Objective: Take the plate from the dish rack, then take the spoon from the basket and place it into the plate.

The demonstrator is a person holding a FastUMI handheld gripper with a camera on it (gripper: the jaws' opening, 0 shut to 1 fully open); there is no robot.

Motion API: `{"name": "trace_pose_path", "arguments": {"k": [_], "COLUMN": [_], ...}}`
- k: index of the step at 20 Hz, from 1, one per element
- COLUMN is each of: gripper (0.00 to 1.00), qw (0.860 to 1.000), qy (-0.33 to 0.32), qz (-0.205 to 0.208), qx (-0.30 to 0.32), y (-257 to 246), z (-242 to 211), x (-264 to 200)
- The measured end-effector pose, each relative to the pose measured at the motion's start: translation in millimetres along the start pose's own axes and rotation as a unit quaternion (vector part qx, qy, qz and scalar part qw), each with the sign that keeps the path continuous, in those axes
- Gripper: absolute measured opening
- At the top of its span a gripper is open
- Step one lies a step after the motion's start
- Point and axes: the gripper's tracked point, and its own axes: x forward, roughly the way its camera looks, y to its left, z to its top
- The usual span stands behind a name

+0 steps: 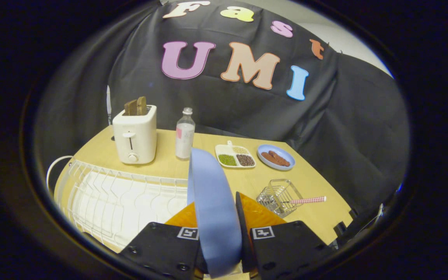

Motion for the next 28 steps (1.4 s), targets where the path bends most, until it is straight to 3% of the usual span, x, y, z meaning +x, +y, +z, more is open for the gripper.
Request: {"name": "trace_pose_path", "arguments": {"k": [11,17,23,28], "gripper": [0.34,0.34,0.34,0.34], "qw": [0.999,0.995,0.985,0.970], "qy": [-0.023,-0.086,-0.108,-0.112], "qz": [-0.024,0.000,-0.038,-0.071], "qx": [-0.036,0.048,0.127,0.203], "y": [-27.3,-59.9,-138.3,-201.0], "z": [37.0,73.1,73.6,47.6], "x": [-23.4,-54.0,-82.2,-96.2]}}
